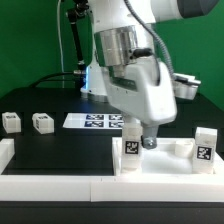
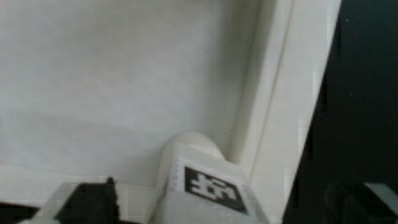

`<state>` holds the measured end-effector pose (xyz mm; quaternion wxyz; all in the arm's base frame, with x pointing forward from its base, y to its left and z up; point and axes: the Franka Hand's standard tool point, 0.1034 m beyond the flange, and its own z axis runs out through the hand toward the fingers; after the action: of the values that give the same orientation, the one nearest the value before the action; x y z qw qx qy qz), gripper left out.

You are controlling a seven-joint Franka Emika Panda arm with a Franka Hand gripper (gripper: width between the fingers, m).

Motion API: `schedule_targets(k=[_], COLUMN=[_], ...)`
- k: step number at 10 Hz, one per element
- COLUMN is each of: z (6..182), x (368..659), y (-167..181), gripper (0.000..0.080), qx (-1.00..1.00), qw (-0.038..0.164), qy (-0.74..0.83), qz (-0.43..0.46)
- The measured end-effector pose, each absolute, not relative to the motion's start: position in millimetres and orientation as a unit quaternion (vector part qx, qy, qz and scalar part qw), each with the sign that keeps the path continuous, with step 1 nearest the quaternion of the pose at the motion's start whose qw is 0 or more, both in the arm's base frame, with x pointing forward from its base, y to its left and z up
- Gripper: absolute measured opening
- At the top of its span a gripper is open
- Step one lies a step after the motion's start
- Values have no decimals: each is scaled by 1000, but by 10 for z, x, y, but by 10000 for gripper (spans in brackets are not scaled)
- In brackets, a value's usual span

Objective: Assemble square table

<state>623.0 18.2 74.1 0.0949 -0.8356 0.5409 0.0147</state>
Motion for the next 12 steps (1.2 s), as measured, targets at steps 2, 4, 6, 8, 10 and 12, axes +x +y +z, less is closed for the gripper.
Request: schedule_targets(k=[2,4,6,8,10,12], z=[742,737,743,743,741,735], x=[6208,6205,6219,6272,6268,6264], y=[199,187,150,119,119,100], gripper=[632,648,648,636,466,292], qx=[-887,-912,-974,-988,-985,-971], qw=[88,87,45,35,35,37], qy=[453,400,221,147,166,233], qz=[18,13,-8,-32,-30,-28])
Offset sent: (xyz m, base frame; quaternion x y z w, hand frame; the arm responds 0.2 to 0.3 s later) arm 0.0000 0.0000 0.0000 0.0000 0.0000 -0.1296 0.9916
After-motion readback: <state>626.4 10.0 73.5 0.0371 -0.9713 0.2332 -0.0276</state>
